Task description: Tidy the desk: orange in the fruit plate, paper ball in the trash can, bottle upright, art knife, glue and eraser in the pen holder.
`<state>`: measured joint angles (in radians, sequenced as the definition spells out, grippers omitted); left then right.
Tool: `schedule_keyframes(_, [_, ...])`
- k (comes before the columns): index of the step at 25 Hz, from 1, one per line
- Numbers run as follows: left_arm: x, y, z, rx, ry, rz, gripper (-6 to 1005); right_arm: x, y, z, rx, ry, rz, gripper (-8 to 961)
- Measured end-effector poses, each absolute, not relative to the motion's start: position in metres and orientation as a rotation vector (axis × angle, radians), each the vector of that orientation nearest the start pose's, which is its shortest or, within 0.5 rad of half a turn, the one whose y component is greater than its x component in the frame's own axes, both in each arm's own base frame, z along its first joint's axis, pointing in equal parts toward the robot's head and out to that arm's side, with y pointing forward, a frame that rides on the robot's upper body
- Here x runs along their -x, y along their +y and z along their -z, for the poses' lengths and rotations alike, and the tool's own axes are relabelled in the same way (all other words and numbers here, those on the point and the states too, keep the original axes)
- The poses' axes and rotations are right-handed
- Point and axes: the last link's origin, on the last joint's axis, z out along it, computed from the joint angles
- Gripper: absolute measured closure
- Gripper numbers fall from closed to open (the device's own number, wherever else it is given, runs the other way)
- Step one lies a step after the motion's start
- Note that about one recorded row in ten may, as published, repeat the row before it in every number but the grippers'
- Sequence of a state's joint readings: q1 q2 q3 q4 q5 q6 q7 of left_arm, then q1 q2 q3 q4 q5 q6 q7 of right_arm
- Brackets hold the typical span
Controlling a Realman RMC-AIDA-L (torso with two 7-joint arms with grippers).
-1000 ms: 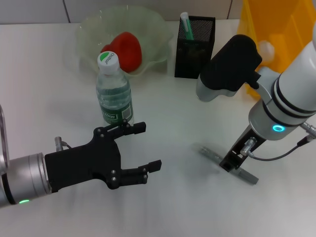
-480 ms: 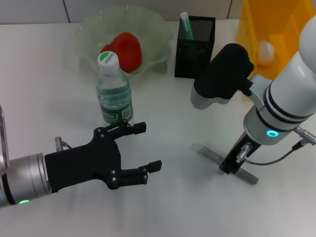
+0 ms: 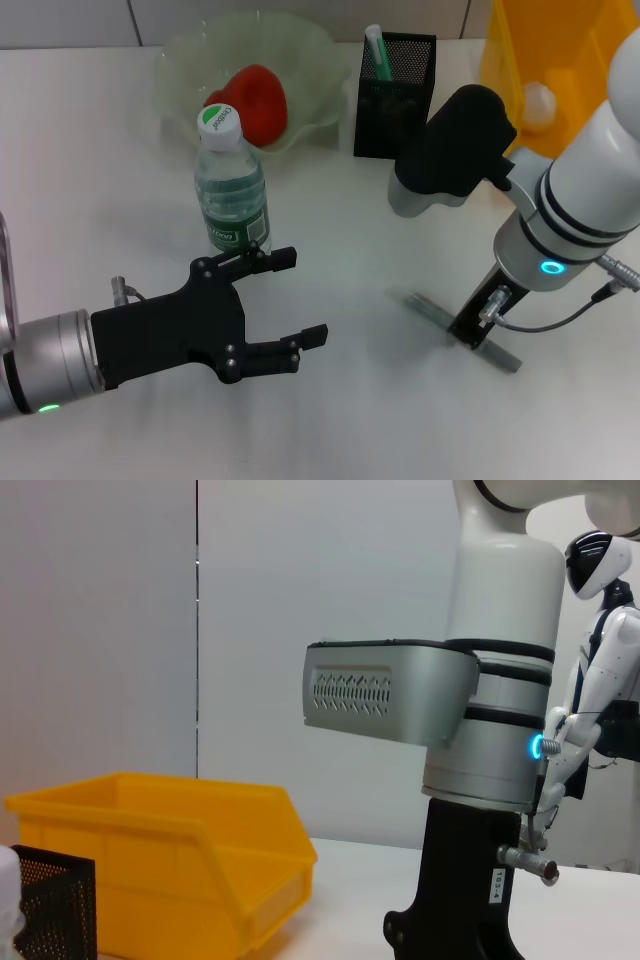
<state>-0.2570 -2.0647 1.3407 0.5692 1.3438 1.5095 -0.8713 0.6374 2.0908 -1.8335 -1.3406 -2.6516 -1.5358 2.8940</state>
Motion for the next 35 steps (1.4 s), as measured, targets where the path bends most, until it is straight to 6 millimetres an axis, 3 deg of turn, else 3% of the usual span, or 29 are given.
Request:
schedule_keyframes(3, [0.2687, 0.2497, 0.0509, 2.707, -0.219, 0.935, 140, -0.1613, 0.3139, 0.0706, 2.580, 0.865, 0.831, 842])
schedule_keyframes(14, [0.2678, 0.2498, 0.0507, 2.709, -0.214, 0.939, 140, -0.1617, 0.3132, 0.0692, 2.601, 0.900, 0.806, 890])
schedule_keyframes(25, [0.2675, 0.2504, 0.0508, 2.710, -0.212, 0.938, 140, -0.1654, 0.3134, 0.0718, 2.598, 0.904, 0.833, 687])
schedule_keyframes(35, [0.2685, 0.2499, 0.0510, 2.709, -0.217, 0.933, 140, -0.1596, 0.3109, 0.0686, 2.610, 0.881, 0.804, 827])
